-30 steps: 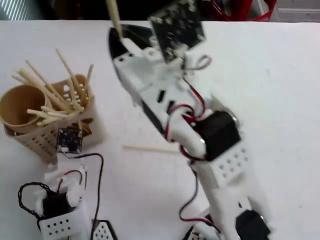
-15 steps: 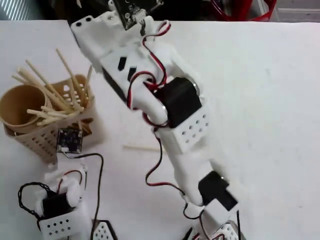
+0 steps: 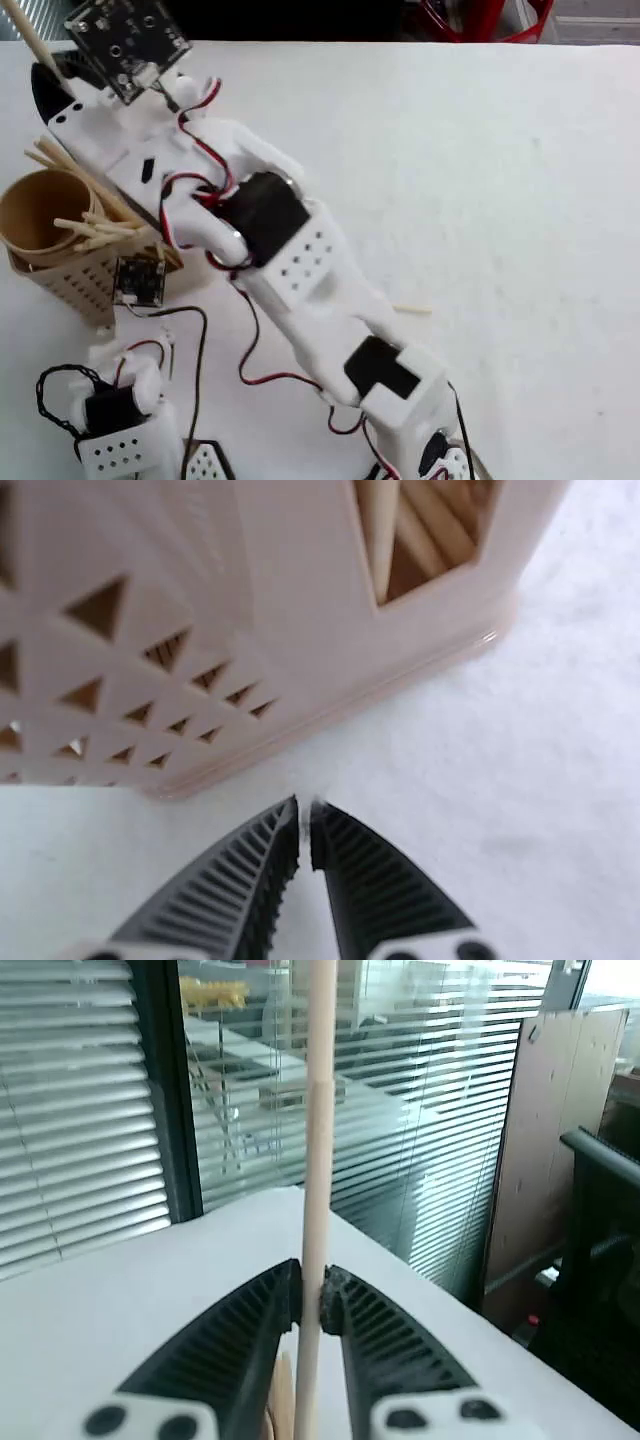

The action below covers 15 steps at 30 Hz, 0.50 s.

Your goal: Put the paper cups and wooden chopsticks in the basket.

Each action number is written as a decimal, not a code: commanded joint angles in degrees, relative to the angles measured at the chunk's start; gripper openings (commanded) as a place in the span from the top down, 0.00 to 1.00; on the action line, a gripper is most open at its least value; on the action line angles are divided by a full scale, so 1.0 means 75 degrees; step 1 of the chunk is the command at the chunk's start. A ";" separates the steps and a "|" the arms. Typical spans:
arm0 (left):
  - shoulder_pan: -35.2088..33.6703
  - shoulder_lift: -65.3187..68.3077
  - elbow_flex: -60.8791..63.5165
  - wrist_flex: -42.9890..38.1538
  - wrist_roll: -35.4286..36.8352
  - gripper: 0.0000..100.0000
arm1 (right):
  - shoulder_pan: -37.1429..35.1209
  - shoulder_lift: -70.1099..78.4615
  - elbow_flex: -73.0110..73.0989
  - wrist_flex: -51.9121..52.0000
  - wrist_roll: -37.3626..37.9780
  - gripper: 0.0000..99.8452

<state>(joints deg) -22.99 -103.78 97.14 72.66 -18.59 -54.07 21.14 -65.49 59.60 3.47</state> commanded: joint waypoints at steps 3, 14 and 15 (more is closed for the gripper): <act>0.0018 0.0064 -0.0012 0.0000 -0.0082 0.95 | 0.0006 0.0170 -0.0293 0.0510 -0.0047 0.98; 0.0018 0.0064 -0.0012 0.0000 -0.0082 0.95 | 0.0369 0.0182 -0.0316 0.0920 -0.0586 0.98; 0.0018 0.0064 -0.0012 0.0000 -0.0082 0.95 | 0.0463 0.0182 -0.0316 0.0920 -0.0586 0.98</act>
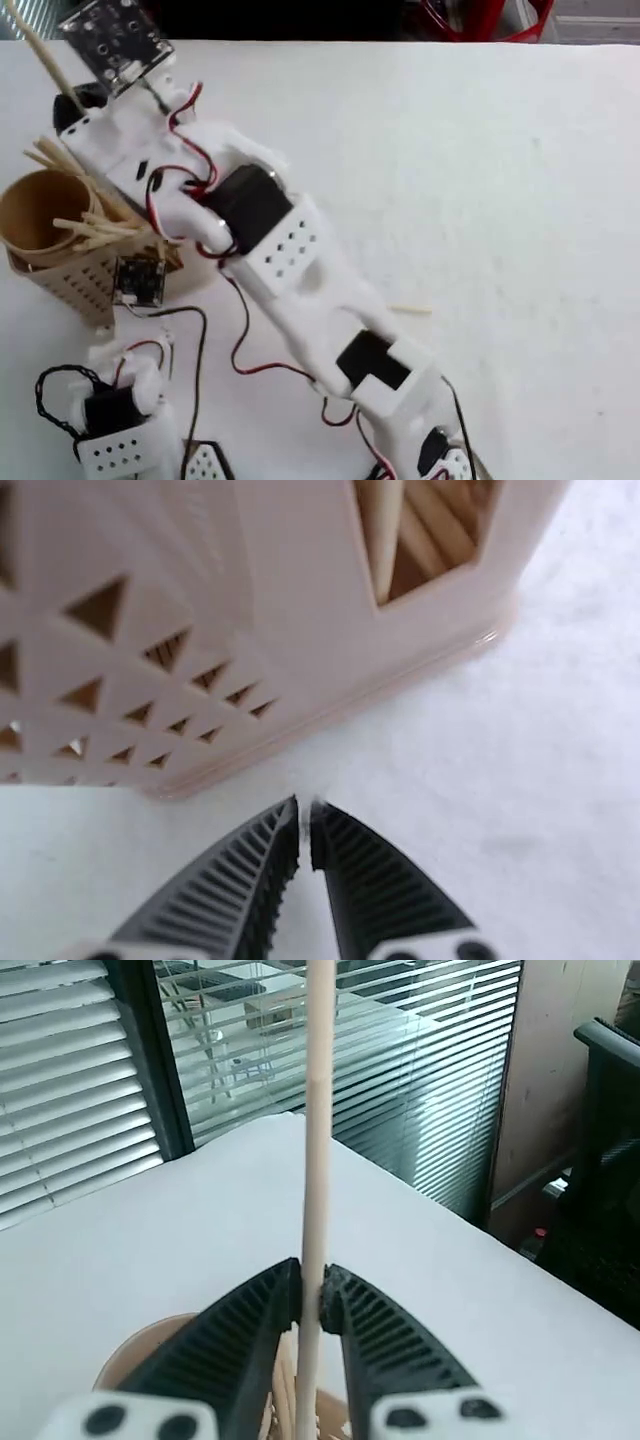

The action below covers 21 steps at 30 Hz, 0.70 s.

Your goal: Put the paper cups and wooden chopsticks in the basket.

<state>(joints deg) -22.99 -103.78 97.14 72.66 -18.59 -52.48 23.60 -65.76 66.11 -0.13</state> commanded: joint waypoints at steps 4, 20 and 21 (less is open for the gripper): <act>0.0018 0.0064 -0.0012 0.0000 -0.0082 0.95 | 0.0522 -0.0076 -0.0223 0.0358 -0.0094 0.98; 0.0018 0.0064 -0.0012 0.0000 -0.0082 0.95 | 0.0111 0.0018 -0.0445 0.1577 0.0938 0.98; 0.0018 0.0064 -0.0012 0.0000 -0.0082 0.95 | 0.0041 0.0029 -0.0445 0.1834 0.1102 0.98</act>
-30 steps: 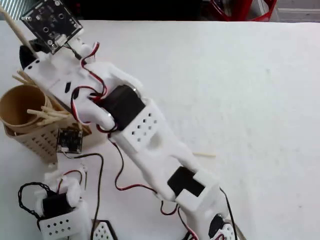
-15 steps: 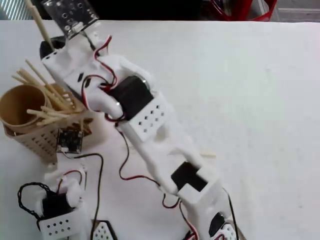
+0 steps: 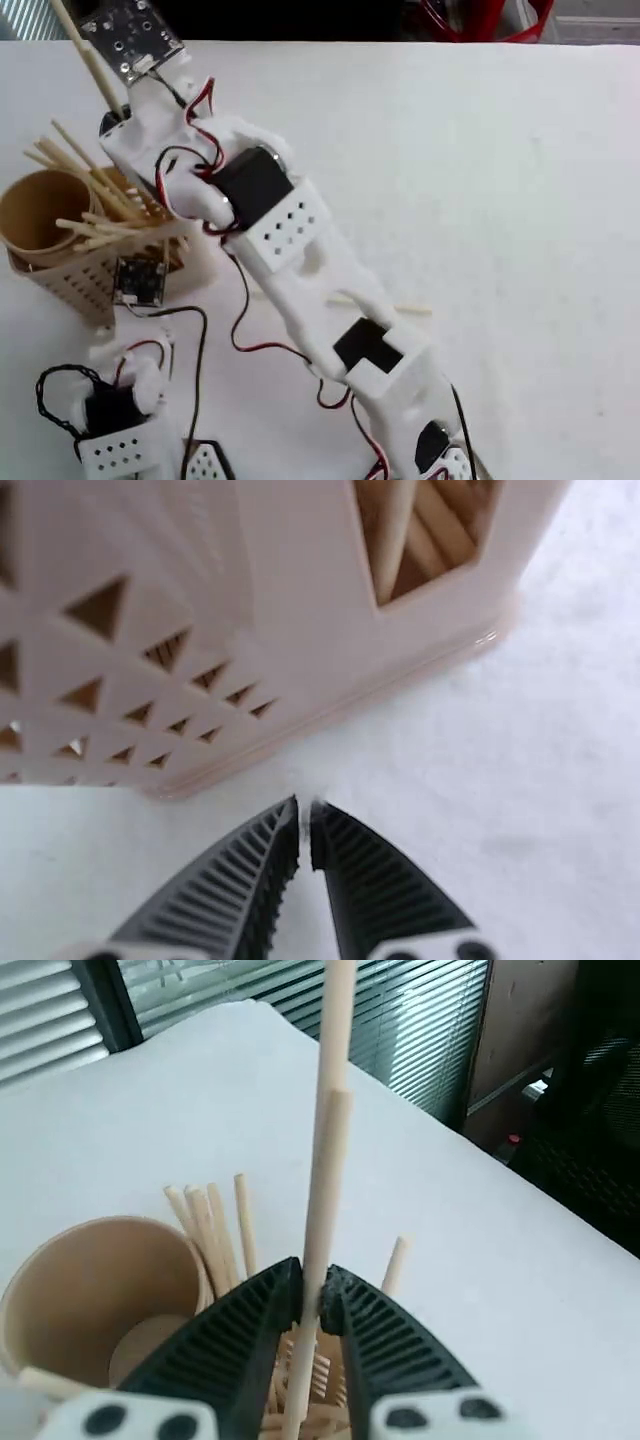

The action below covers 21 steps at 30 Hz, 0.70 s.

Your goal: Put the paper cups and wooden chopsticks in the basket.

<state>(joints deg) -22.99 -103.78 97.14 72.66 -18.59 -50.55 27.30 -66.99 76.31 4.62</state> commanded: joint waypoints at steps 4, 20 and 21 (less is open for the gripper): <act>0.0018 0.0064 -0.0012 0.0000 -0.0082 0.95 | -0.0299 -0.0170 -0.0211 0.1037 0.0516 0.98; 0.0018 0.0064 -0.0012 0.0000 -0.0082 0.95 | -0.0147 0.0275 -0.0281 0.1858 0.0563 0.94; 0.0018 0.0064 -0.0012 0.0000 -0.0082 0.95 | -0.0111 0.0264 -0.0293 0.1858 0.0563 0.92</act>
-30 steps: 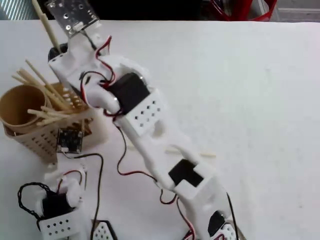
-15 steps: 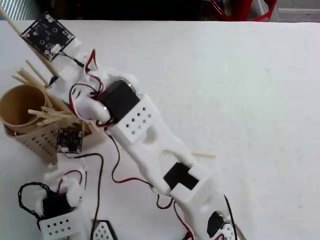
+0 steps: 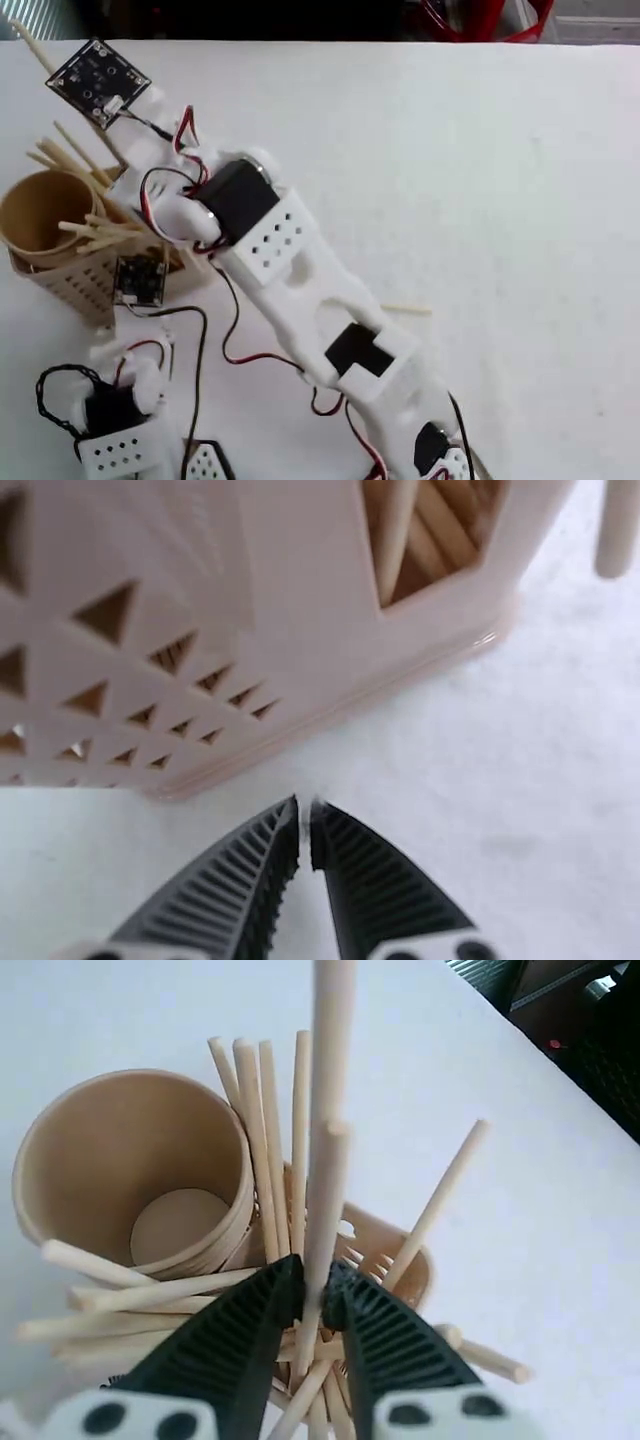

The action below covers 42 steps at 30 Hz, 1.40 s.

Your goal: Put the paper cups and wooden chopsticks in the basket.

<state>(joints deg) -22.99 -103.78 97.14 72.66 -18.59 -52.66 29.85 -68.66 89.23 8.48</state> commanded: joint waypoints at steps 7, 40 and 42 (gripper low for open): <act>0.0018 0.0064 -0.0012 0.0000 -0.0082 0.95 | 0.0592 -0.0076 -0.0879 -0.0064 0.0047 0.75; 0.0018 0.0064 -0.0012 0.0000 -0.0082 0.95 | 0.1319 -0.6722 0.7912 0.1084 0.4431 0.85; 0.0018 0.0064 -0.0012 0.0000 -0.0082 0.95 | 0.1471 -0.7531 0.9330 0.0697 0.4759 0.85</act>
<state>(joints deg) -22.99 -103.78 97.14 72.66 -18.59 -43.25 -17.01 -16.09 97.67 39.52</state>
